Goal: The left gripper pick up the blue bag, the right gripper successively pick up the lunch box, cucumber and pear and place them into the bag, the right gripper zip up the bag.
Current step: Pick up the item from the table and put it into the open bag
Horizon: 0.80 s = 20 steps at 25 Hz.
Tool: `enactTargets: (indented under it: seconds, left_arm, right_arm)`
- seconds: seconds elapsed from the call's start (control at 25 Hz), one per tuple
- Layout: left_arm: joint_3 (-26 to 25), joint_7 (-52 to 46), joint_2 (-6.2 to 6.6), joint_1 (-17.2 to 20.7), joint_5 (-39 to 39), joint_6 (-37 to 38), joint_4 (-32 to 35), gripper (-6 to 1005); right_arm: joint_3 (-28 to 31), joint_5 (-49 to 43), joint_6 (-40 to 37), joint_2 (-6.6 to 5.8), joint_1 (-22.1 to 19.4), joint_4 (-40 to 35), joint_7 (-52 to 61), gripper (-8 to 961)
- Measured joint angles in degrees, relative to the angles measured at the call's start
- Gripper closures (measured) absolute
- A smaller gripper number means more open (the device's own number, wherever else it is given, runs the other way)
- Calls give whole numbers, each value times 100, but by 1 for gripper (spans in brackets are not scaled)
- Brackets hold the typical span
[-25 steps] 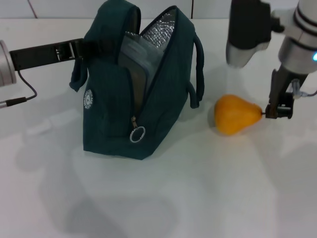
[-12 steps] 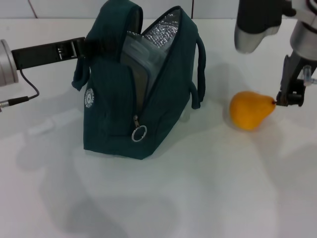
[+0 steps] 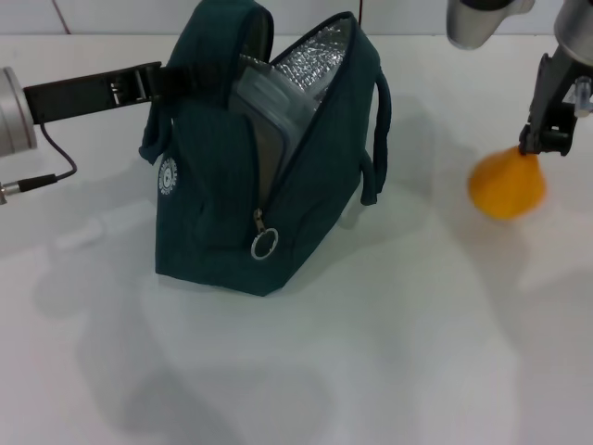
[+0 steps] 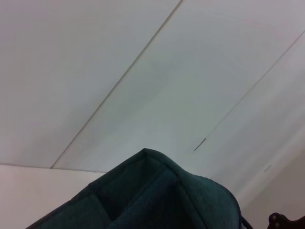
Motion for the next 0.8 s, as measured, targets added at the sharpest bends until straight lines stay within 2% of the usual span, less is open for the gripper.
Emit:
enactTargets:
  seconds: [0.36, 0.8]
  left_arm:
    - [-8, 0, -7, -17, -6, 0, -7, 968]
    - [-13, 1, -17, -49, -91, -7, -97, 967]
  right_arm:
    - [85, -54, 20, -15, 34, -47, -14, 921]
    - [566, -124, 38, -33, 182, -357, -42, 924]
